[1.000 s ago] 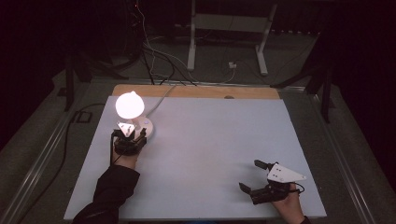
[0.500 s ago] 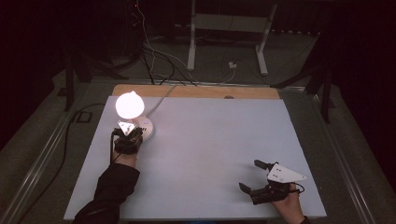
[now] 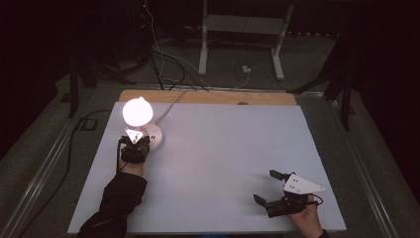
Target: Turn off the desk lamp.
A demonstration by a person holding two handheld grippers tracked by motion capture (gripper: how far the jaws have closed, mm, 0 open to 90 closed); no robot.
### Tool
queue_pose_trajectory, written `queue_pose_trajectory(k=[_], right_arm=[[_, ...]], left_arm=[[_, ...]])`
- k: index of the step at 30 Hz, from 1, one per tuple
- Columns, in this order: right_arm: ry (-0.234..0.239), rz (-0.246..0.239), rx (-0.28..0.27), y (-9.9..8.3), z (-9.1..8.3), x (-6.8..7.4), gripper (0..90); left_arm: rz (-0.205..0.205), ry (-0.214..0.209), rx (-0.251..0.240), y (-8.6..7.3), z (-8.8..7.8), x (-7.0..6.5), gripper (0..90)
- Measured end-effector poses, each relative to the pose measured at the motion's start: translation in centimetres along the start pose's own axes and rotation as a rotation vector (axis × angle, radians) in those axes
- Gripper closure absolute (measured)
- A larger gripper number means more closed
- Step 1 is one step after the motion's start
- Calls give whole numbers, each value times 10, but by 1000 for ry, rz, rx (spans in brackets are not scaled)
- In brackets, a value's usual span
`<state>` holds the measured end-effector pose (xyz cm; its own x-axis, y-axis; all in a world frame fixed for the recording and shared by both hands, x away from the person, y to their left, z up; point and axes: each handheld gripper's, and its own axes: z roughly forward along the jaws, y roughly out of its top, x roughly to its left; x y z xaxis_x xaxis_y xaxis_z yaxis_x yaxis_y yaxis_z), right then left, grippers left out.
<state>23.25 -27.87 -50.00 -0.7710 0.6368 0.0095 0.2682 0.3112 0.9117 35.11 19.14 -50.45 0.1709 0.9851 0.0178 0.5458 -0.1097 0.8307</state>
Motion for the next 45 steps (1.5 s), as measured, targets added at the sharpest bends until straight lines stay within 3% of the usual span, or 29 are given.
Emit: queue_pose_trajectory(k=[26,31,33,35,36,41,45], right_arm=[[2,-4,3,0,0,0,0],[4,-4,3,0,0,0,0],[5,-5,4,0,0,0,0],[5,-6,4,0,0,1,0],[6,-5,7,0,1,1,0],[5,-4,4,0,0,0,0],[5,0,5,0,0,0,0]], left_arm=[[9,-8,18,-7,9,1,900],[47,8,20,-7,8,-1,900],[34,1,6,-9,9,0,900],[54,10,11,-8,9,-1,900],[28,-3,13,-6,9,0,900],[-3,-22,-31,2,-2,4,900],[0,-26,-42,4,-5,3,900]])
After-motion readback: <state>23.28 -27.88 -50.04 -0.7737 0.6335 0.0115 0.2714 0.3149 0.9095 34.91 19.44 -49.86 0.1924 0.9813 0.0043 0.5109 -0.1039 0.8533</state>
